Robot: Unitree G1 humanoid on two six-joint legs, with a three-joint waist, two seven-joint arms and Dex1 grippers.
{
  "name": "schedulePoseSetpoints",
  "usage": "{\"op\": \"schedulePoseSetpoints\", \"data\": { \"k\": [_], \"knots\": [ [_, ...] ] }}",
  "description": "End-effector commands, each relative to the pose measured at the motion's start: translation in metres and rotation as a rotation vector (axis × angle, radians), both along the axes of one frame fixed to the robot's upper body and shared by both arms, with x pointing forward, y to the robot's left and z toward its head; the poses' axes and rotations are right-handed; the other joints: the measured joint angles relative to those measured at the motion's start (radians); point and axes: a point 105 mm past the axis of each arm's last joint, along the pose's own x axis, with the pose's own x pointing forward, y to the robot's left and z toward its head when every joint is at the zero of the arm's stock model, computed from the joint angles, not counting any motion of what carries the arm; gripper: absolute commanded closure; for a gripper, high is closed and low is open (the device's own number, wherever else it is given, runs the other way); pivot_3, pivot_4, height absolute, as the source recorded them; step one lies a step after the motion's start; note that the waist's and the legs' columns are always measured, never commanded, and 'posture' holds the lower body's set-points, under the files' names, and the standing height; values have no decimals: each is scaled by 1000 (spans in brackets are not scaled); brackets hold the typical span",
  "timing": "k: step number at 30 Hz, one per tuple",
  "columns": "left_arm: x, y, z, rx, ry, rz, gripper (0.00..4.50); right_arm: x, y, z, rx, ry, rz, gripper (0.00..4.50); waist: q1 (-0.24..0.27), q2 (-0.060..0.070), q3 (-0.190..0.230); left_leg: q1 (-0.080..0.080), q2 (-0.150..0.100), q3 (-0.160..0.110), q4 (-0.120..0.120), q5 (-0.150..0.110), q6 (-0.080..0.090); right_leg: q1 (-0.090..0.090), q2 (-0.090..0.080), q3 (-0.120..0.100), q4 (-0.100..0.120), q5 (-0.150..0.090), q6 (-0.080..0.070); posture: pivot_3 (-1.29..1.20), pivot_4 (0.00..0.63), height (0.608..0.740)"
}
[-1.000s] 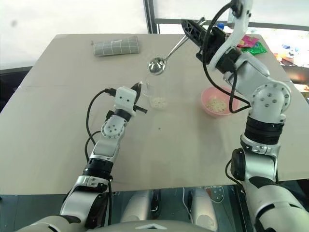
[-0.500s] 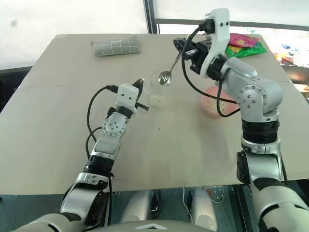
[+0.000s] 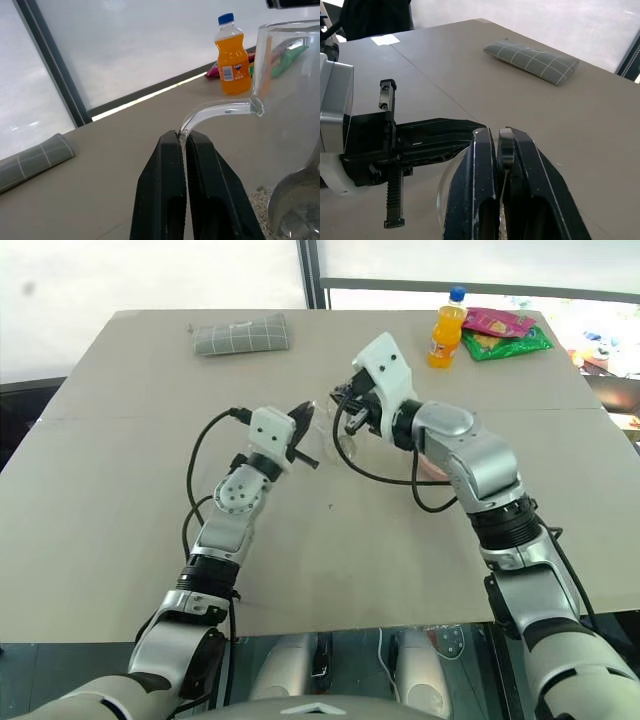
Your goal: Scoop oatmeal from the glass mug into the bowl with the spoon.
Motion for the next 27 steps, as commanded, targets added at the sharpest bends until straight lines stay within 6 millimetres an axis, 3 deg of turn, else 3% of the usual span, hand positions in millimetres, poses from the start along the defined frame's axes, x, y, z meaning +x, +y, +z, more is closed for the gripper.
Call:
{"op": "schedulePoseSetpoints", "data": {
  "k": [1, 5, 15, 27],
  "knots": [
    [-3, -3, 22, -27, -76, -26, 4411, -5, 0, 18, 185, 112, 28, 4500, 0, 0, 0, 0, 0, 0, 0, 0, 0, 0, 0, 0, 0, 0, 0, 0, 150, 718],
    [-2, -2, 19, -35, -62, -22, 4411, 7, -18, 28, 347, 274, -50, 4500, 4, 0, 0, 0, 0, 0, 0, 0, 0, 0, 0, 0, 0, 0, 0, 0, 150, 718],
    [4, -7, 12, -78, -16, -31, 4411, 28, -73, 22, 654, 583, -268, 4500, 5, 0, 0, -1, -1, 0, 1, 0, 0, 0, -1, -1, 1, 0, 0, 0, 150, 718],
    [11, -21, 9, -75, -18, -74, 4411, 29, -126, 45, 898, 677, -345, 4500, 3, 0, 0, -2, -1, 0, 1, 0, 0, 0, -1, 0, 0, 0, 0, 0, 150, 718]
  ]
}}
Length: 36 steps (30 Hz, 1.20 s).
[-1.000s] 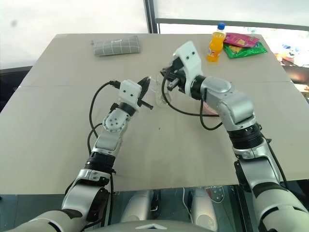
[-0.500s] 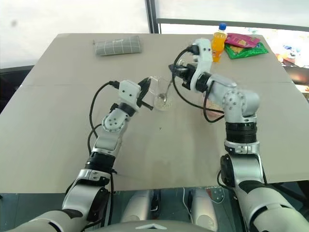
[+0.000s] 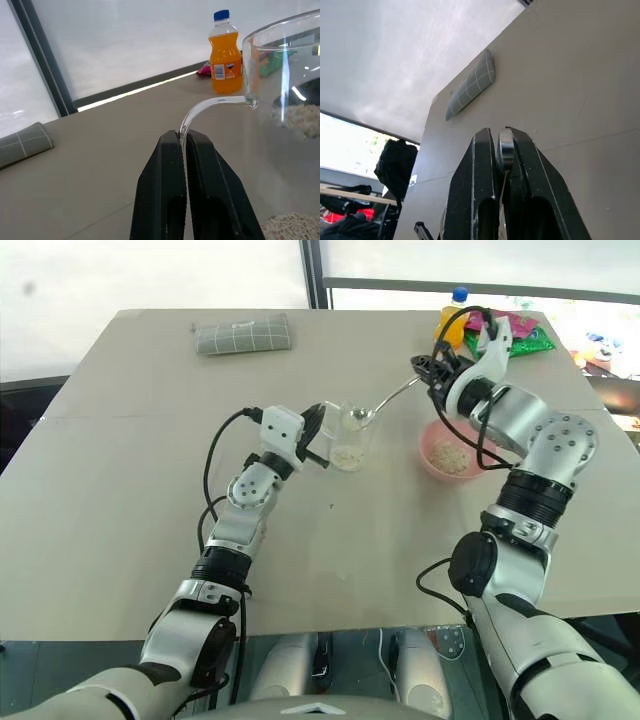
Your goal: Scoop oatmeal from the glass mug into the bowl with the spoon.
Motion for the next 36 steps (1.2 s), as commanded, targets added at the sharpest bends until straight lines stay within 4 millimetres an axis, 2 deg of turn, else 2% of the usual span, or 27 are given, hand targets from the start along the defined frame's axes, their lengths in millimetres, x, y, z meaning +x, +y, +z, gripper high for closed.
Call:
{"op": "schedulePoseSetpoints", "data": {
  "k": [1, 13, 28, 36],
  "knots": [
    [0, -7, 19, -26, -72, -32, 4411, -3, -16, 21, 54, -44, -32, 4500, 0, 0, 0, 0, 0, 0, 0, 0, 0, 0, 0, 0, 0, 0, 0, 0, 150, 718],
    [3, -27, 28, -70, -116, -116, 4411, -8, -43, 30, 118, -71, -112, 4500, -2, 0, 0, -1, 0, 0, 0, 0, 0, -1, 0, 0, -1, 0, 0, 0, 150, 718],
    [10, -35, 34, -59, -147, -127, 4411, -19, -50, 38, 179, -106, -149, 4500, -2, 0, 0, -1, 0, 0, 0, -2, 4, -1, 0, 0, -1, 0, 0, 0, 150, 718],
    [13, -35, 33, -48, -146, -130, 4411, -23, -61, 43, 217, -117, -193, 4500, -1, 0, 0, -1, 0, 0, 0, -2, 4, -1, 0, 0, -1, 0, 0, 0, 150, 718]
  ]
}}
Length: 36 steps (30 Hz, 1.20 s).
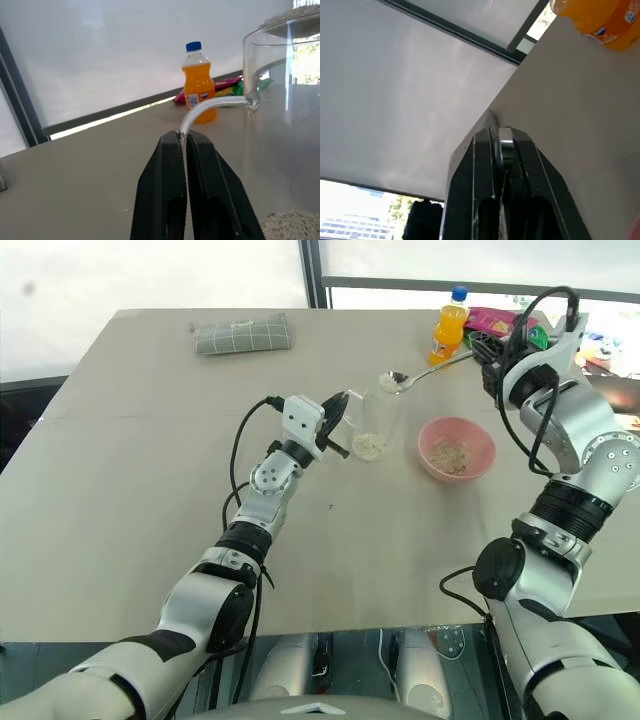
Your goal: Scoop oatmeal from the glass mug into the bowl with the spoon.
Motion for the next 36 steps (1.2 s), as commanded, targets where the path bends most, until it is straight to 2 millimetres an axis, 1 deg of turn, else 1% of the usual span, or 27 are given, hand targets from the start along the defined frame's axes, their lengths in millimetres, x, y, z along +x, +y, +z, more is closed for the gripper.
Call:
{"op": "schedulePoseSetpoints", "data": {
  "k": [1, 7, 13, 17, 21, 23, 26, 30, 32, 34, 36],
  "knots": [
    [-1, -3, 23, -16, -86, -17, 4411, -12, -9, 21, 12, -86, -30, 4500, 0, 0, 0, 0, 0, 0, 0, 0, 0, 0, 0, 0, 0, 0, 0, 0, 150, 718],
    [4, 1, 19, -15, -60, -2, 4411, -17, -29, 23, 2, -94, -96, 4500, 1, 0, 0, 0, 0, 0, 0, 0, 0, 0, 0, 0, 0, 0, 0, 0, 150, 718],
    [9, 9, 16, -13, -40, 25, 4411, -25, -52, 20, 19, -87, -157, 4500, 1, 0, 0, 0, 0, 0, 0, 0, 0, 0, 0, 0, 0, 0, 0, 0, 150, 718],
    [12, 17, 16, -7, -36, 48, 4411, -32, -69, 10, 13, -60, -206, 4500, 1, 0, 0, 0, 0, 0, 0, 0, 0, 0, 0, 0, 0, 0, 0, 0, 150, 718],
    [13, 23, 17, -13, -35, 68, 4411, -36, -80, -1, 27, -30, -235, 4500, 1, 0, 0, 0, 0, 0, 0, 0, 0, 0, 0, 0, 0, 0, 0, 0, 150, 718],
    [15, 27, 18, -52, -15, 68, 4411, -37, -84, -6, 26, -16, -245, 4500, 1, 0, 0, 0, 0, 0, 0, 0, 0, 0, 0, 0, 0, 0, 0, 0, 150, 718],
    [14, 29, 20, -74, -9, 58, 4411, -37, -86, -11, -7, -3, -251, 4500, 1, 0, 0, 0, 0, 0, 0, 0, 0, 0, 0, 0, 0, 0, 0, 0, 150, 718],
    [10, 31, 21, -79, -19, 47, 4411, -34, -82, -19, -190, 11, -261, 4500, 1, 0, 0, 0, 0, 0, 0, 0, 0, 0, 0, 0, 0, 0, 0, 0, 150, 718],
    [9, 34, 21, -77, -21, 52, 4411, -32, -76, -19, -296, 4, -255, 4500, 0, 0, 0, 0, 0, 0, 0, 0, 0, 0, 0, 0, 0, 0, 0, 0, 150, 718],
    [7, 37, 22, -78, -27, 59, 4411, -29, -67, -16, -404, -21, -237, 4500, -2, 0, 0, 0, 0, 0, 0, 0, 0, 0, 0, 1, 0, 0, 0, 0, 150, 718],
    [6, 39, 22, -80, -29, 64, 4411, -27, -62, -13, -473, -43, -228, 4500, -1, 0, 0, 0, 0, 0, 0, 0, 0, 0, 0, 0, 0, 0, 0, 0, 150, 718]
  ]
}}
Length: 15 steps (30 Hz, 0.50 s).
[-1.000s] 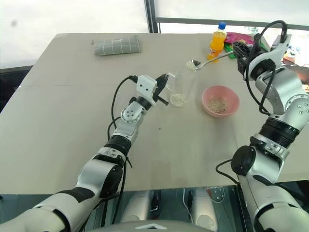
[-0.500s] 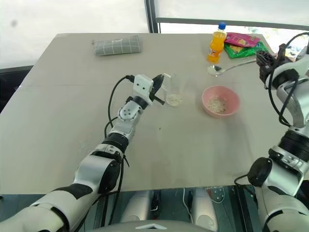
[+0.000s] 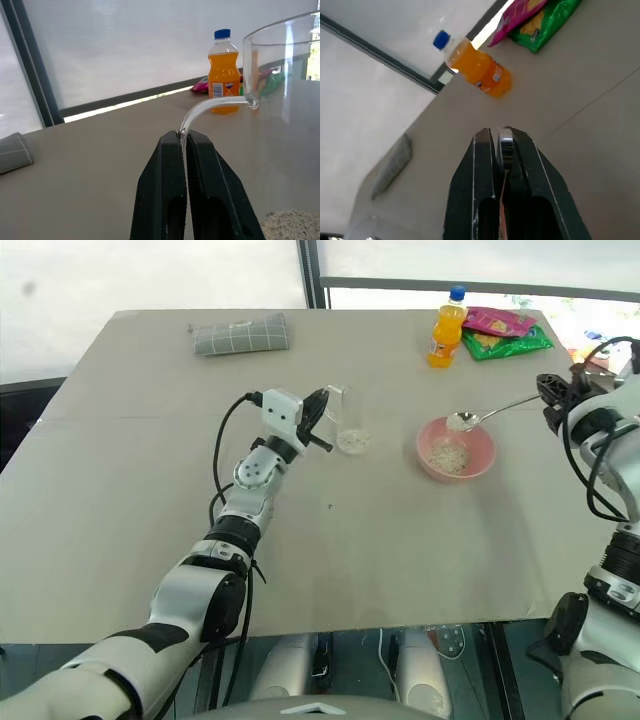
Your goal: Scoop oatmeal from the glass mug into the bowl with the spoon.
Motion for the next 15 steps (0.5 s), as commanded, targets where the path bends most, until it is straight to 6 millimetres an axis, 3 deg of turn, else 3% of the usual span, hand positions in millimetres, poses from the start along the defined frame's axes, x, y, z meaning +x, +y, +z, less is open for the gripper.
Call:
{"op": "schedulePoseSetpoints", "data": {
  "k": [1, 10, 15],
  "knots": [
    [-4, 6, 22, -35, -76, 8, 4411, -3, 12, 26, -167, -101, 33, 4500, 1, 0, 0, 0, 0, 0, 0, 0, 0, 0, 0, 0, 0, 0, 0, 0, 150, 718],
    [-13, 20, 20, -103, -68, 33, 4411, -5, 85, 44, -864, -266, 272, 4500, 2, 0, 0, 0, 0, -1, 1, 0, 0, 0, 0, 0, 0, 0, 0, 0, 150, 718],
    [-17, 21, 16, -87, -64, 41, 4411, -9, 102, 41, -1116, -324, 367, 4500, 9, 0, 0, -1, 0, -1, 3, 0, 0, 0, 0, -1, 0, 0, 0, 0, 150, 718]
  ]
}}
